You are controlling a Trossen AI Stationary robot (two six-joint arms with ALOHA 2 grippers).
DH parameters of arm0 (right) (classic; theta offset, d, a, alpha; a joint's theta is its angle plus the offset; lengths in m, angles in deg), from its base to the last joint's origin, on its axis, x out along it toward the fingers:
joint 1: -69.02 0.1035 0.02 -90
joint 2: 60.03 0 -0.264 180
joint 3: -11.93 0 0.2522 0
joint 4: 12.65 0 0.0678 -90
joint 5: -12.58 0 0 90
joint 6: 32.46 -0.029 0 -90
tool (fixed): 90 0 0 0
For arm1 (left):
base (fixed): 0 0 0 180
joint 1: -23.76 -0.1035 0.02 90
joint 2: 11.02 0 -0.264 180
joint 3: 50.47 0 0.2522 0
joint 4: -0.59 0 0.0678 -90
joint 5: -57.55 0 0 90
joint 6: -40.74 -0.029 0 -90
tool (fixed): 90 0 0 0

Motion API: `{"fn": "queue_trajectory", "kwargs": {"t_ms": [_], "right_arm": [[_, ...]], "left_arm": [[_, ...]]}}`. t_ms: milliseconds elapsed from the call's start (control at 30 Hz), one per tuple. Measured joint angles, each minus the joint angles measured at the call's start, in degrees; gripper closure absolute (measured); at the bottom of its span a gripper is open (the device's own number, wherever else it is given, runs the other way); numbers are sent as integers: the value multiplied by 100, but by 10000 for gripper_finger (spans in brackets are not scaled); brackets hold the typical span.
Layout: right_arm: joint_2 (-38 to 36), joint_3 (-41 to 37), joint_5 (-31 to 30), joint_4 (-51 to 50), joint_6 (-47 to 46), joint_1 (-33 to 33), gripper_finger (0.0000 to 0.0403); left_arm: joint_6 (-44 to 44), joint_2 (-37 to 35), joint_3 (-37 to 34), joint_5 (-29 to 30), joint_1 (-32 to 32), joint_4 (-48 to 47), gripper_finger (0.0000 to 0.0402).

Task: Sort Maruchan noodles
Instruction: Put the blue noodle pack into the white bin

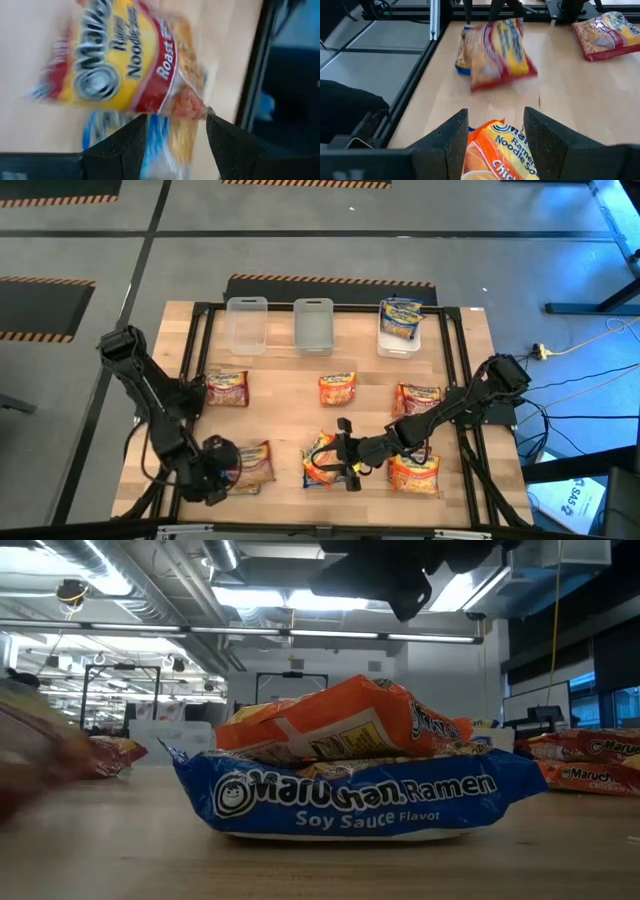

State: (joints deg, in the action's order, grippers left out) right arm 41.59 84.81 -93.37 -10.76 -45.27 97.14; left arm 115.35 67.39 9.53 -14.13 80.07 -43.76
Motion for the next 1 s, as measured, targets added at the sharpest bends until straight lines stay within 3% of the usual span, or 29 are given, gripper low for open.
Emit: {"fn": "queue_trajectory", "kwargs": {"t_ms": [200,333,433,567,800,900,1000], "right_arm": [[0,0,-181,-89,4,0,228],[0,0,-153,-192,-22,4,228],[2,0,-146,-270,-44,4,228],[170,0,-184,-197,57,0,228],[471,0,-364,-132,153,1,228],[549,2,-365,-73,155,2,228],[598,4,-399,8,158,0,228]], "left_arm": [[-1035,2,0,631,-663,232,205],[-946,-49,0,-18,-925,231,205],[-261,-135,0,-603,-748,220,205],[1277,-136,0,-885,-232,41,205],[3879,-131,0,-767,623,-669,205],[4486,-131,-119,-335,870,-559,205],[4747,-125,-411,-406,901,-267,205]]}}
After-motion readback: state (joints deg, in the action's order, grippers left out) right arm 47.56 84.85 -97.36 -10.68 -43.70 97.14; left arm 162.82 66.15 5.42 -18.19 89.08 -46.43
